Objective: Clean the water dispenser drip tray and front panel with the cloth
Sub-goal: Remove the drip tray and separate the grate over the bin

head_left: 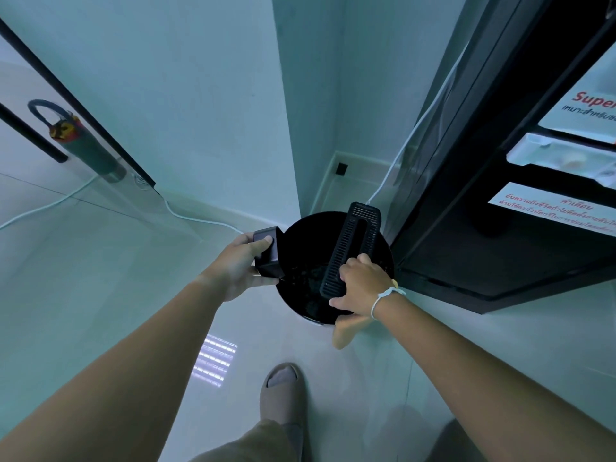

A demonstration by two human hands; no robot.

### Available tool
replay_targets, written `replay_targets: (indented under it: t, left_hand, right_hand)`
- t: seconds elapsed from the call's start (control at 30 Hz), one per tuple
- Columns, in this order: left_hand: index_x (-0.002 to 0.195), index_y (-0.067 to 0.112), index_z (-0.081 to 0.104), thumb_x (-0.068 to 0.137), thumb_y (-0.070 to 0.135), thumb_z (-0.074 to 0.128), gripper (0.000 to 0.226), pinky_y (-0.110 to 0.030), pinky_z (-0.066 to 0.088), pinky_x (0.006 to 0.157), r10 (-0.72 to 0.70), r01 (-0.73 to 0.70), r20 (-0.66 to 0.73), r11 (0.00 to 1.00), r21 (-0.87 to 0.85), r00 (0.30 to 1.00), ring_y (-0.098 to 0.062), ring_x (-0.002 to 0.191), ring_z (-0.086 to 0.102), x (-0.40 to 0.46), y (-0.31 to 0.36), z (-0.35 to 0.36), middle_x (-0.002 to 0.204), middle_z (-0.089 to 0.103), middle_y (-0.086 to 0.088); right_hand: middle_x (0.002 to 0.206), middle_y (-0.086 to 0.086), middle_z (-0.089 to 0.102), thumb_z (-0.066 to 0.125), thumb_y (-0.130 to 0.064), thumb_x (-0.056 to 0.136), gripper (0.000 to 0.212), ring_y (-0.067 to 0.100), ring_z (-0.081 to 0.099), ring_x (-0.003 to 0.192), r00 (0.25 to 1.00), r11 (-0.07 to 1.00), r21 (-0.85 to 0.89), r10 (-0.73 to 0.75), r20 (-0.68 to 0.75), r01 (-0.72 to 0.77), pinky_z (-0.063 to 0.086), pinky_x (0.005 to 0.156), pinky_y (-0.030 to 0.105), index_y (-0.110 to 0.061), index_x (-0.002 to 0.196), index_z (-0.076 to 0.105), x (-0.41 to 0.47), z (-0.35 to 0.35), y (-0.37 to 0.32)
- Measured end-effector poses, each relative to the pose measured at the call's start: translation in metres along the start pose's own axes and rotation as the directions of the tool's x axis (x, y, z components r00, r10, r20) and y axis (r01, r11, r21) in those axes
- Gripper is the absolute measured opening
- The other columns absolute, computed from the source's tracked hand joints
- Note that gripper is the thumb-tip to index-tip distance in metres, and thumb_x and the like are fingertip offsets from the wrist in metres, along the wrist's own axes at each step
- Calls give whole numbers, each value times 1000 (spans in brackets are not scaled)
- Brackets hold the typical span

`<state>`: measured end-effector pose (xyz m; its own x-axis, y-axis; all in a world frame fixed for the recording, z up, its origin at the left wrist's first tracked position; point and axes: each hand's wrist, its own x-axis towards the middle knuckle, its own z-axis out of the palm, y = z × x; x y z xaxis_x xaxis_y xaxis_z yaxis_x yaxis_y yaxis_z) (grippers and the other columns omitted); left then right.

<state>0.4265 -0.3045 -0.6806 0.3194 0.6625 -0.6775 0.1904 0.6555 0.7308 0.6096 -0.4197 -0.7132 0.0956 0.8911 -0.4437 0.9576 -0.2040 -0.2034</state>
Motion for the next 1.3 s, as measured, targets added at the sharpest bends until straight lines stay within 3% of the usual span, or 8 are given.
replay_targets:
  t: [0.37,0.53,0.67,0.93,1.03,1.17,1.23,1.3]
  left_hand:
    - [92,16,51,97,17,50,5,-46,55,69,-10,10,12,1000,25,1000,-32,76,60,7,-4,9,94,51,-8]
    - [95,17,52,97,17,50,2,-41,59,63,-16,14,33,999,38,999,-31,76,61,8,-4,13,97,52,-8]
    - [92,18,51,97,16,49,6,-40,59,61,-23,22,24,999,41,999,-31,76,60,10,-6,18,94,52,-6]
    - [94,19,53,96,21,49,6,-44,55,63,-60,59,30,998,25,998,-33,80,60,11,-11,27,102,53,-8]
    - [107,18,57,90,34,58,23,-41,58,63,-91,89,28,993,81,995,-32,90,63,13,-12,30,106,57,-6]
    - [115,14,53,78,35,75,47,-49,58,66,-126,128,-26,986,104,992,-37,107,60,15,-18,32,120,58,-11]
    - [116,13,49,80,28,73,45,-51,58,67,-137,143,-77,986,90,988,-38,107,59,15,-21,34,120,57,-11]
    - [118,12,50,83,27,70,43,-50,58,64,-148,156,-93,985,75,985,-38,101,61,15,-23,36,115,57,-9]
  right_hand:
    - [124,1,47,60,-36,80,49,22,40,115,993,973,-203,-92,70,105,39,93,33,-12,121,47,10,-15,50]
    - [143,-1,34,58,-28,83,56,22,38,127,989,956,-267,-89,115,117,40,100,37,-12,133,39,11,-14,75]
    - [152,-1,21,55,-22,86,51,25,39,126,996,958,-279,-47,74,66,42,97,38,-11,133,39,3,-12,87]
    - [149,6,23,43,-9,90,49,28,39,126,999,963,-270,16,29,-8,42,95,39,-17,137,35,-5,-10,101]
    - [148,6,25,43,-8,88,53,28,39,127,999,964,-263,40,12,-35,40,98,39,-19,139,33,-5,-7,101]
    - [146,5,32,45,-10,86,54,27,41,126,978,987,-73,128,-164,-142,36,98,37,-18,139,35,-15,1,90]
    - [132,8,46,48,-8,84,44,30,48,114,888,961,197,256,-382,-192,40,88,37,-13,128,48,-24,13,79]
    - [119,12,51,50,-4,82,30,32,52,105,751,818,529,493,-439,-228,44,76,36,-8,112,57,-32,29,67]
